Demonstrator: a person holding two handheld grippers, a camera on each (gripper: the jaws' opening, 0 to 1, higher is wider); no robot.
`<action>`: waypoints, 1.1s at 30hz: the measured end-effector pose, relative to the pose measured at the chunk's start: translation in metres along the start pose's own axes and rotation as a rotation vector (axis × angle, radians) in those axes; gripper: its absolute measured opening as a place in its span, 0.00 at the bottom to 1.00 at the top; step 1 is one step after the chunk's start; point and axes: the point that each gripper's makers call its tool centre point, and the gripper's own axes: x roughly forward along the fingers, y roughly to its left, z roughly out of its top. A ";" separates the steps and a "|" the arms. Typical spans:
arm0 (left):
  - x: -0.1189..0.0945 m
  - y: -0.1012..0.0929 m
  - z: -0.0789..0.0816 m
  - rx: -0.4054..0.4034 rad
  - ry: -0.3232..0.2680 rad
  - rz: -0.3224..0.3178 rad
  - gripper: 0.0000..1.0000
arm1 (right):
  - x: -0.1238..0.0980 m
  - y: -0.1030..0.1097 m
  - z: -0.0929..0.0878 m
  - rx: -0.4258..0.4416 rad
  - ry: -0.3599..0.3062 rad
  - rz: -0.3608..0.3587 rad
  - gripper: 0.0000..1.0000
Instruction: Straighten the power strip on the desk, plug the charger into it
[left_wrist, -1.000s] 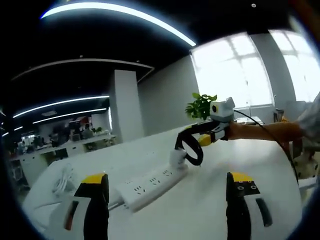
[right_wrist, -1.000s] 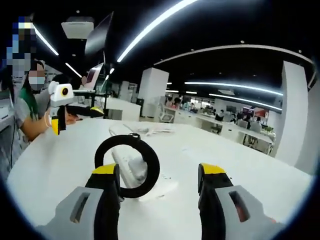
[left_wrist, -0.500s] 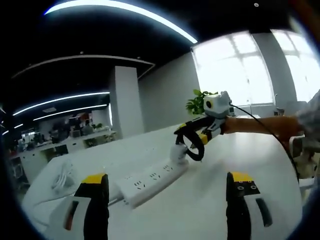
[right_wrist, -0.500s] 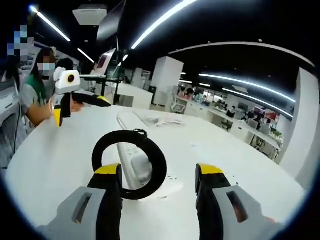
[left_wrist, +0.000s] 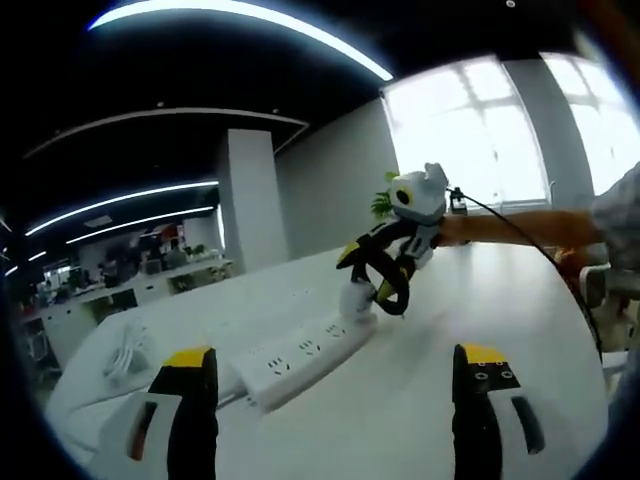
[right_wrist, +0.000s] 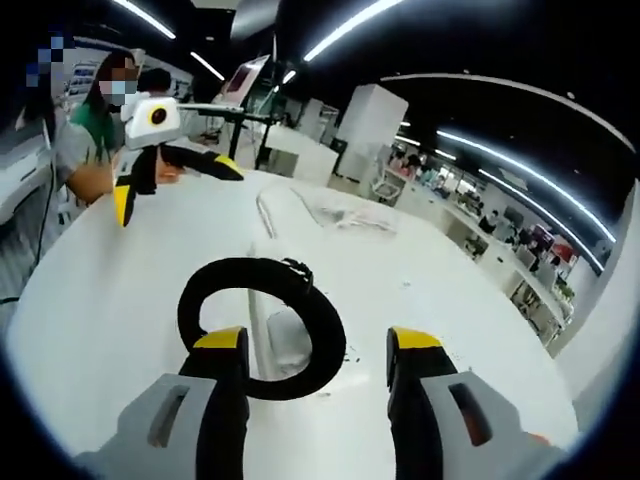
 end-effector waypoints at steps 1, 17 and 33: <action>0.000 0.000 0.000 -0.002 0.000 0.000 0.99 | 0.001 0.001 0.000 -0.011 0.019 0.019 0.53; 0.001 0.002 -0.006 0.012 0.029 0.012 0.99 | 0.014 0.017 0.002 -0.152 0.224 0.170 0.44; -0.002 0.004 -0.009 -0.016 0.034 0.012 0.99 | 0.020 0.019 -0.003 -0.228 0.443 0.224 0.35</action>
